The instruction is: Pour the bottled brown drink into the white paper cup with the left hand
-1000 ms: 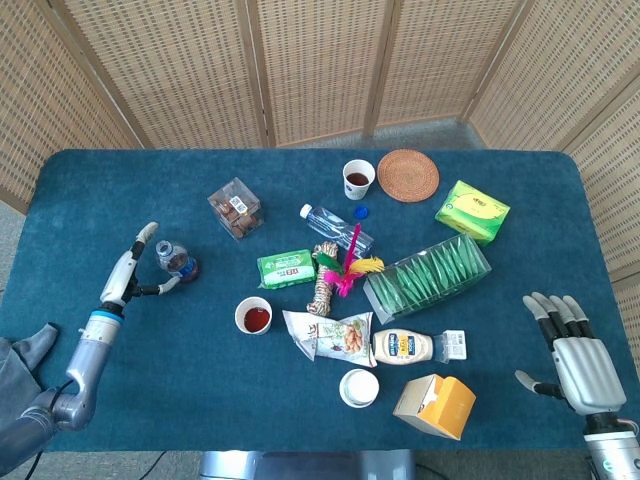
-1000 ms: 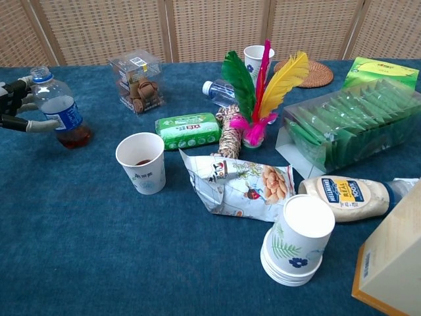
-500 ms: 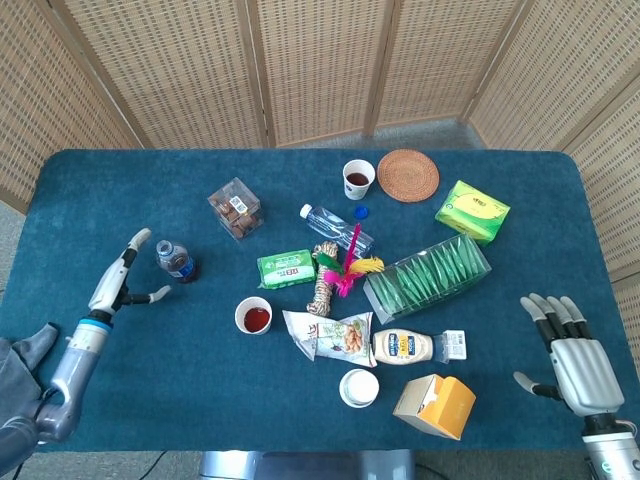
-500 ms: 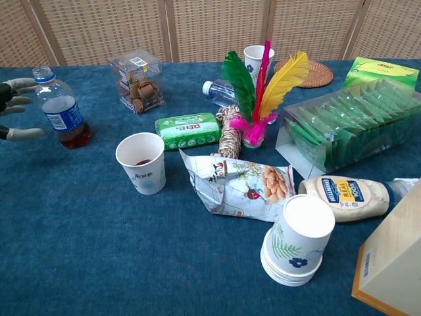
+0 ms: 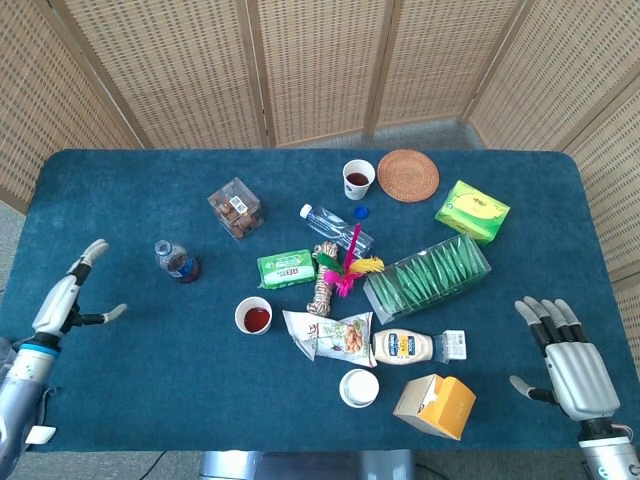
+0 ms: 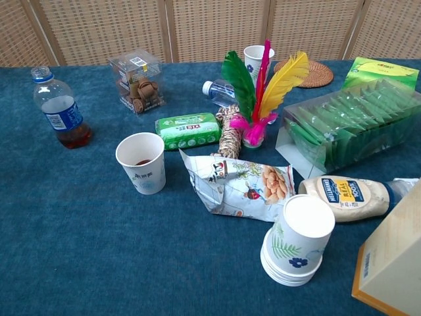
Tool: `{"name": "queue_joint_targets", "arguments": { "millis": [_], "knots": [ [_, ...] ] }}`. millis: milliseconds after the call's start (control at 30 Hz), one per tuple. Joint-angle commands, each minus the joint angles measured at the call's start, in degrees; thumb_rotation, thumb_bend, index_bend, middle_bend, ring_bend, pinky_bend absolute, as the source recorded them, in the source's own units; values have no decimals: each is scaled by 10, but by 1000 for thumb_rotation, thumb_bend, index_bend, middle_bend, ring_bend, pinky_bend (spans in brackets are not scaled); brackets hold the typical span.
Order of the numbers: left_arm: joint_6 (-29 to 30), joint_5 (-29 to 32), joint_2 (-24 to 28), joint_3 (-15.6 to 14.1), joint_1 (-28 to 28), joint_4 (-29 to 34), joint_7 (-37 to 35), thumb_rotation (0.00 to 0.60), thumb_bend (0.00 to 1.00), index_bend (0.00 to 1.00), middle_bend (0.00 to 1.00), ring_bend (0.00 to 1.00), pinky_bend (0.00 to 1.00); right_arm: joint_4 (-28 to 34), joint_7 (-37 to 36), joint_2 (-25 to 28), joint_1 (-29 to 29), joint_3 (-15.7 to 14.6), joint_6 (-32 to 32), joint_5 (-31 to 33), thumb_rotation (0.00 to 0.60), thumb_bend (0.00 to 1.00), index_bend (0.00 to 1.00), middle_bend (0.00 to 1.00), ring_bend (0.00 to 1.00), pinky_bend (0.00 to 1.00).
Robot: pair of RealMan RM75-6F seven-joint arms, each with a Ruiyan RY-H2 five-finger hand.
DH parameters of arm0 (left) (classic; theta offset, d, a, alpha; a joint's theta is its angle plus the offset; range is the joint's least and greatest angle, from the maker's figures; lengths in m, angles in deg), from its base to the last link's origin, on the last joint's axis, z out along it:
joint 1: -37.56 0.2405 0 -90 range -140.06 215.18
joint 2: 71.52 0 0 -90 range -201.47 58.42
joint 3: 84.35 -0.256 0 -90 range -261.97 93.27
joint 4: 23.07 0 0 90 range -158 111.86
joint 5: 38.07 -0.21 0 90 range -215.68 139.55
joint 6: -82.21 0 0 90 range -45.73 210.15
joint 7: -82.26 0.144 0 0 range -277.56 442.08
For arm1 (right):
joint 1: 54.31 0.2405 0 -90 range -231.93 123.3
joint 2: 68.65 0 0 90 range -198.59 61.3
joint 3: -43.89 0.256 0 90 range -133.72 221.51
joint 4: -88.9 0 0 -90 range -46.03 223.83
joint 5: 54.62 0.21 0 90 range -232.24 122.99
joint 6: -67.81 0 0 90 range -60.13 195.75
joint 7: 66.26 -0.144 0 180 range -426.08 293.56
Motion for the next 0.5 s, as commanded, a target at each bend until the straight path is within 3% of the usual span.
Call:
{"name": "queue_joint_targets", "arguments": {
  "millis": [33,500],
  "knots": [
    [24,-1,24,1,15,12,13,600,300,0,0,0,0,-1,-2,0,0,2,1,4,600,0,0,0,0,0],
    [40,21,144,-5,60,88,82,600,379,0,0,0,0,-3,-5,1,0,14,0,32,600,0,0,0,0,0]
  ]
}}
